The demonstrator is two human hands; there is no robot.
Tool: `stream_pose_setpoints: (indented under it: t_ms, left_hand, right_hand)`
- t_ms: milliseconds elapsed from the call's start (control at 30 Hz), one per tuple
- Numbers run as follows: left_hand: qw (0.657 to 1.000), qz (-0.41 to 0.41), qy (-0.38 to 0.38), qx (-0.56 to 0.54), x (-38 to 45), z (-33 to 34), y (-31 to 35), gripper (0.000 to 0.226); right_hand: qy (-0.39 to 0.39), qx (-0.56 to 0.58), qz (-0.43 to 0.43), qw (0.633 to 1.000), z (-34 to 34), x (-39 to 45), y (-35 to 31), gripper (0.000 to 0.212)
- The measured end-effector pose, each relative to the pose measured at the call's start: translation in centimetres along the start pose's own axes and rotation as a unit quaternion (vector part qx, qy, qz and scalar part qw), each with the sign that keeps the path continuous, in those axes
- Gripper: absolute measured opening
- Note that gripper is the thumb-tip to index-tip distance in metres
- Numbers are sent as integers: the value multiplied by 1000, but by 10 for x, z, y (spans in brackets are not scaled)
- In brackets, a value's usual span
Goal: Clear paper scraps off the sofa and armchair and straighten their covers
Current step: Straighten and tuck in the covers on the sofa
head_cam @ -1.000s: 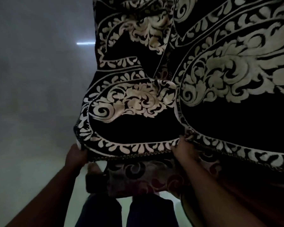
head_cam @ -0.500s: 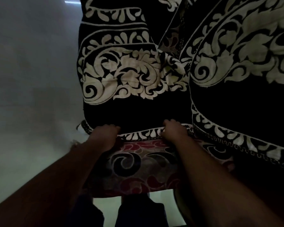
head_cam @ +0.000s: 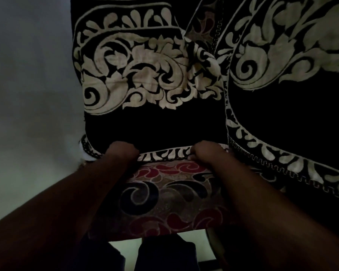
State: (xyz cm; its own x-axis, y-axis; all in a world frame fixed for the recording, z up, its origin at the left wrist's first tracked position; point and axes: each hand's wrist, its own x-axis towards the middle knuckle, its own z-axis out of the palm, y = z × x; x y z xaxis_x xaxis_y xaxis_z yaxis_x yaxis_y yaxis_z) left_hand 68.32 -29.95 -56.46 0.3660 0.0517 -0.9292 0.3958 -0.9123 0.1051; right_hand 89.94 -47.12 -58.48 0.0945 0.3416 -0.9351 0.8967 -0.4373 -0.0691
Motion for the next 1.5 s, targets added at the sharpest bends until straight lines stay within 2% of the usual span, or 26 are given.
stream_pose_setpoints:
  t_ms: [133, 200, 300, 400, 467, 533, 600, 667, 733, 800, 967, 1033, 1100, 1167, 1233, 1333, 1367, 1400, 1467, 1500]
  left_hand:
    - [998, -40, -36, 21, -5, 2, 8, 37]
    - [999, -28, -9, 19, -5, 3, 16, 36]
    - [993, 17, 50, -103, -3, 6, 28, 36]
    - [971, 35, 27, -237, 4, 19, 26, 38]
    - [963, 54, 27, -263, 7, 23, 21, 41]
    - [967, 58, 48, -244, 7, 23, 22, 40]
    - [968, 23, 80, -235, 5, 26, 21, 37]
    - [972, -34, 62, -226, 0, 30, 13, 34]
    - [964, -83, 25, -251, -5, 36, -2, 30]
    - [952, -114, 13, -284, -11, 39, -17, 32]
    - [951, -168, 60, -253, -20, 45, -29, 32]
    - [948, -162, 70, -264, -23, 46, -30, 31]
    - [935, -156, 83, -307, -27, 58, -38, 33]
    - [918, -141, 94, -358, -33, 81, -53, 45]
    - [914, -154, 99, -362, -40, 106, -70, 53]
    - [923, -160, 26, -348, -40, 132, -90, 71]
    - [921, -197, -10, -335, -36, 143, -93, 78]
    - [910, -265, -44, -316, -33, 155, -100, 78]
    - [811, -441, -63, -380, -41, 159, -118, 53]
    - [808, -437, -10, -395, -47, 157, -120, 38]
  right_hand:
    - [-17, 0, 5, 1000, -6, -1, -7, 45]
    - [16, -10, 1, 1000, -11, -2, -10, 41]
    - [57, 27, -26, 998, -4, -2, -19, 38]
    - [25, 63, -39, 997, 3, 1, -21, 43]
    - [-1, 63, -40, 997, -1, 5, -20, 42]
    - [13, 19, -46, 999, -6, 6, -24, 37]
    - [68, -1, -64, 996, -9, 4, -41, 32]
    - [91, 76, -108, 987, -4, 2, -66, 32]
    - [49, 146, -139, 978, 2, 2, -91, 34]
    - [5, 163, -146, 976, 7, 7, -106, 37]
    - [-61, 112, -133, 983, -6, 8, -114, 48]
    - [-45, 78, -119, 989, -7, 7, -121, 46]
    - [3, 59, -118, 991, -6, 6, -134, 41]
    - [18, 107, -156, 982, -6, 4, -152, 42]
    - [-2, 162, -190, 968, -12, 4, -171, 45]
    - [-22, 130, -200, 971, -16, 14, -194, 39]
    - [-24, 119, -195, 973, -18, 16, -198, 37]
    - [-26, 111, -191, 975, -20, 18, -201, 35]
    - [-27, 90, -184, 979, -25, 19, -206, 35]
    - [-18, 71, -179, 981, -28, 19, -208, 35]
